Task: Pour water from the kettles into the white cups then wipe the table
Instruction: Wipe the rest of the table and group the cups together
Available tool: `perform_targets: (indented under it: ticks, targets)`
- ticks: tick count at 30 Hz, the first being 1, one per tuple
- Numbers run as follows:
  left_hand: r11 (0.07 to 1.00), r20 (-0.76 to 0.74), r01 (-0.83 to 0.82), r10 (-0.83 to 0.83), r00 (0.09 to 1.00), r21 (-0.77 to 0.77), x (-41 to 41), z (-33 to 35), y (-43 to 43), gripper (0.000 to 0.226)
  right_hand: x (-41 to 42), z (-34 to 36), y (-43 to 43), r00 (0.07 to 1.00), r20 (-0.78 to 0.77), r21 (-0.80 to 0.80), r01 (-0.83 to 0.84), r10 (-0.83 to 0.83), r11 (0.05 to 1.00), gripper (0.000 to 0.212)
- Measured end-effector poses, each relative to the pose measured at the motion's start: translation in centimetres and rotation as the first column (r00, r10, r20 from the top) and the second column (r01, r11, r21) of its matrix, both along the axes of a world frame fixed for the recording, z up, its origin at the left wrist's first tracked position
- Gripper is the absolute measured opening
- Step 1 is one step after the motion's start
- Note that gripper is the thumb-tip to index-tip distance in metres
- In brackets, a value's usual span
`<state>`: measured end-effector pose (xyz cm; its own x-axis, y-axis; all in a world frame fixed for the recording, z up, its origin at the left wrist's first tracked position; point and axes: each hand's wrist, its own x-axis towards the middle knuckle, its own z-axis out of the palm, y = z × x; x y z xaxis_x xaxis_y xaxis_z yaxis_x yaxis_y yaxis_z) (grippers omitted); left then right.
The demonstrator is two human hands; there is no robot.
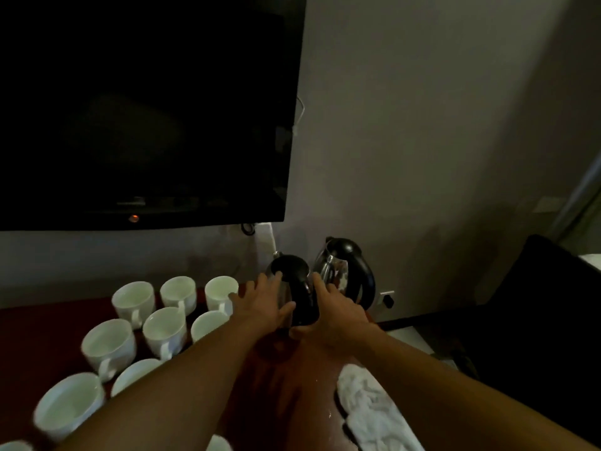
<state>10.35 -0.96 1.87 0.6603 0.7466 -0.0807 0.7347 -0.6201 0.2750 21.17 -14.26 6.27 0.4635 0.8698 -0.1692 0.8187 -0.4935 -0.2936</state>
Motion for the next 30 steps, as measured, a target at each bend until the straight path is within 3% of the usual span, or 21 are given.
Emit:
perform_targets:
  ticks: [5,12,16,23,30]
  targets:
    - [0.989,0.051,-0.098,0.104,0.993,-0.116,6.0,0.6,2.0,0.099,5.9,-0.1,2.6,0.987,0.083,0.054,0.135,-0.14,0.989,0.123]
    - [0.979,0.007,-0.098,0.1,0.995,-0.178,11.2,-1.1,5.5,0.107,12.3,-0.8,6.2,0.956,0.219,0.066,0.184,-0.194,0.981,0.112]
    - [0.964,-0.077,-0.098,0.082,0.994,-0.249,12.3,-1.5,6.5,0.099,14.3,-1.7,7.7,0.966,0.112,0.028,0.229,-0.231,0.973,0.11]
    - [0.968,-0.08,-0.079,0.061,0.995,-0.237,11.6,-1.4,6.0,0.091,14.9,-1.6,7.0,0.97,0.147,0.013,0.192,-0.192,0.981,0.1]
    - [0.973,-0.1,-0.053,0.031,0.995,-0.224,9.9,-0.8,5.2,0.093,13.7,-1.3,5.4,0.981,0.087,0.037,0.169,-0.172,0.985,0.099]
